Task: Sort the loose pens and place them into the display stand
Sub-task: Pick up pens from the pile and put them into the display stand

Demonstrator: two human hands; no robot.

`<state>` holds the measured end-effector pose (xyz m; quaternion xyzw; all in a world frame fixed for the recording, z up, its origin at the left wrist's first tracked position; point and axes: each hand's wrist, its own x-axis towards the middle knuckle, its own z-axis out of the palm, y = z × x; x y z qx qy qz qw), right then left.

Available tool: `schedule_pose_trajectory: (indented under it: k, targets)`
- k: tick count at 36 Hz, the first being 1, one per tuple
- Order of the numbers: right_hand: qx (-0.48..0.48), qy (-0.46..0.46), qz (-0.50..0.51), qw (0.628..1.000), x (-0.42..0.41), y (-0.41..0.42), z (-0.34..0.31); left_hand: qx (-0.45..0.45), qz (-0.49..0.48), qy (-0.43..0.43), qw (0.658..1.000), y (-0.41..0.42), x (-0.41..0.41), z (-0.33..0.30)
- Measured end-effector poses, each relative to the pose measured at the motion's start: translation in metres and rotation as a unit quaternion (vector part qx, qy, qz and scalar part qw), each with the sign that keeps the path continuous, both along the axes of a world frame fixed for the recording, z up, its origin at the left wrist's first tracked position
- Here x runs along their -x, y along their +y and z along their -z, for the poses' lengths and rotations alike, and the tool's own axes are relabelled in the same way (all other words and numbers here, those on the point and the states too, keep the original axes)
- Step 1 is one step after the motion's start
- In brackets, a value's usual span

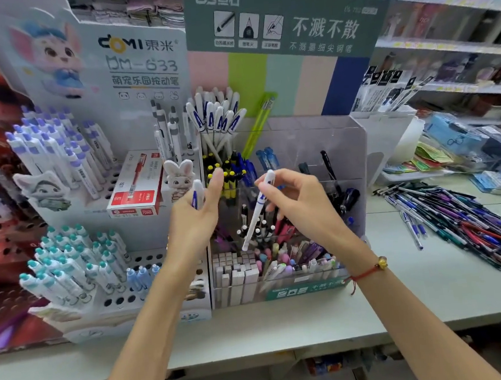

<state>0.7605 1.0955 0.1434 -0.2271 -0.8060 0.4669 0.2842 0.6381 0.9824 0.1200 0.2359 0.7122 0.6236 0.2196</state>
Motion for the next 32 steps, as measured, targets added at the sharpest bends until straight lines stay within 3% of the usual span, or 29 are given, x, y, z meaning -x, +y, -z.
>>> schedule_pose_trajectory:
  k: [4, 8, 11, 14, 16, 18, 22, 27, 32]
  targets:
    - [0.012, -0.008, -0.052, 0.999, 0.009, -0.007, -0.01, -0.051, 0.137, -0.153, 0.977, 0.01, -0.002, -0.01]
    - [-0.003, -0.03, -0.089, 0.996, 0.018, -0.013, -0.016, -0.084, 0.166, -0.176, 0.967, 0.016, -0.005, -0.011]
    - [-0.003, -0.006, -0.058, 0.998, 0.023, -0.013, -0.018, -0.104, 0.18, -0.2, 0.957, 0.016, -0.007, -0.024]
    - [-0.032, 0.038, -0.024, 0.998, 0.029, -0.011, -0.02, -0.118, 0.175, -0.169, 0.963, 0.019, -0.006, -0.032]
    - [-0.038, 0.072, -0.008, 0.997, 0.029, -0.008, -0.023, -0.115, 0.126, -0.116, 0.978, 0.02, -0.001, -0.035]
    - [-0.023, 0.119, 0.023, 0.992, 0.026, -0.002, -0.031, -0.127, 0.044, -0.003, 0.991, 0.02, 0.007, -0.036]
    - [0.015, 0.234, 0.163, 0.959, 0.017, 0.027, -0.045, -0.084, -0.073, 0.25, 0.962, 0.017, 0.025, -0.04]
    - [0.06, 0.307, 0.267, 0.912, 0.016, 0.058, -0.045, 0.05, -0.048, 0.493, 0.867, 0.049, 0.044, -0.044]
    - [-0.038, 0.339, 0.315, 0.886, 0.026, 0.078, -0.058, 0.196, 0.022, 0.607, 0.77, 0.074, 0.059, -0.045]
